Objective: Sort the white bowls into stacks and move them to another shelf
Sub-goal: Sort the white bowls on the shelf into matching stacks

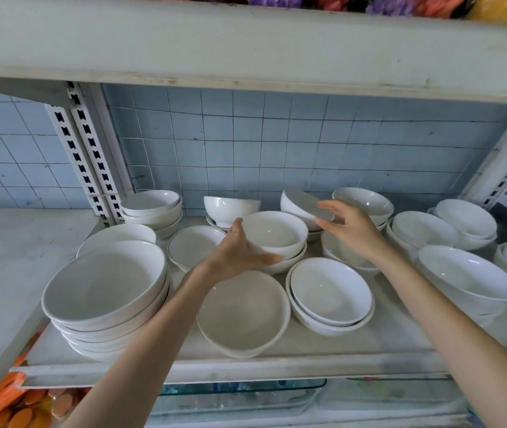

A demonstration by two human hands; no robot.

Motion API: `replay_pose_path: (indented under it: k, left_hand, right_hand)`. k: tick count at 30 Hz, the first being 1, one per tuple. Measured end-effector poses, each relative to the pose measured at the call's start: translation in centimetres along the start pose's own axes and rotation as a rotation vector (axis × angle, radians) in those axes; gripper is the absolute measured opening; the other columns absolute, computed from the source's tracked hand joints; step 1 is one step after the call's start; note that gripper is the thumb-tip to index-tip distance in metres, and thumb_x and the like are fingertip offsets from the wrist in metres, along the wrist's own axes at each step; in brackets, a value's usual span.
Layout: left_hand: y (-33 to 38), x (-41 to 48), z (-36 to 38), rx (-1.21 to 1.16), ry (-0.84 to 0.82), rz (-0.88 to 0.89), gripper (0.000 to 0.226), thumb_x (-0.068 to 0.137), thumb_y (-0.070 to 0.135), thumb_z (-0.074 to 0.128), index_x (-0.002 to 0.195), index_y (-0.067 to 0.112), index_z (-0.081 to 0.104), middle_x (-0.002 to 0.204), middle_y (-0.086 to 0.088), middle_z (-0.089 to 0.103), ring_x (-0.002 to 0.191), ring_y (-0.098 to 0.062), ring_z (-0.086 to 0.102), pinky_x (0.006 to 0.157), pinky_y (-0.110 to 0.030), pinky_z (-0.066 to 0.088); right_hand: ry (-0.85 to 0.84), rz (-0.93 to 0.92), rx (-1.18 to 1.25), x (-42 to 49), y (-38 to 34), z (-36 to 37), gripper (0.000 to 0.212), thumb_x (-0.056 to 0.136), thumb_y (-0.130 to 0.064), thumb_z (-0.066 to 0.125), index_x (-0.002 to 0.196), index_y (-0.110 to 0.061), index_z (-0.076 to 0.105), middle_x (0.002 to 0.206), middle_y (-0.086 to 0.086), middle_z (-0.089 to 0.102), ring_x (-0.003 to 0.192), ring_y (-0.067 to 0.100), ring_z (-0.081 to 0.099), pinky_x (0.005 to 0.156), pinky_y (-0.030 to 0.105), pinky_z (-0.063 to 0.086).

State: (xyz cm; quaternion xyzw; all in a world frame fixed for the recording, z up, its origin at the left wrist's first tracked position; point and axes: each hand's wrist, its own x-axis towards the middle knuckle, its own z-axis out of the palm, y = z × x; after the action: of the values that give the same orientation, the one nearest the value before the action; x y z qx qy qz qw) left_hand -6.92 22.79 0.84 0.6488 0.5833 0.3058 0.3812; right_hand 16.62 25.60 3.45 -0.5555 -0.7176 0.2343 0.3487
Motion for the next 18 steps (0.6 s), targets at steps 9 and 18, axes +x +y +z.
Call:
replay_pose_path:
  k: [9, 18]
  left_hand:
    - [1.3, 0.0, 0.6, 0.038, 0.059, -0.018, 0.09, 0.067, 0.034, 0.084, 0.132, 0.005, 0.029, 0.128, -0.005, 0.04, 0.106, -0.012, 0.039, 0.074, -0.012, 0.029]
    - [1.1, -0.4, 0.9, 0.004, 0.077, -0.105, 0.116, 0.063, 0.041, 0.085, 0.147, 0.008, 0.011, 0.133, -0.014, 0.051, 0.123, -0.022, 0.046, 0.091, -0.022, 0.036]
  right_hand:
    - [-0.058, -0.019, -0.145, 1.2, 1.2, 0.7, 0.03, 0.088, -0.01, 0.062, 0.118, -0.007, 0.062, 0.118, 0.004, 0.063, 0.109, 0.017, 0.056, 0.088, 0.02, 0.035]
    - [-0.087, 0.026, -0.111, 2.8, 1.8, 1.7, 0.02, 0.083, -0.002, 0.062, 0.094, -0.018, 0.067, 0.09, -0.002, 0.066, 0.087, 0.017, 0.058, 0.072, 0.027, 0.04]
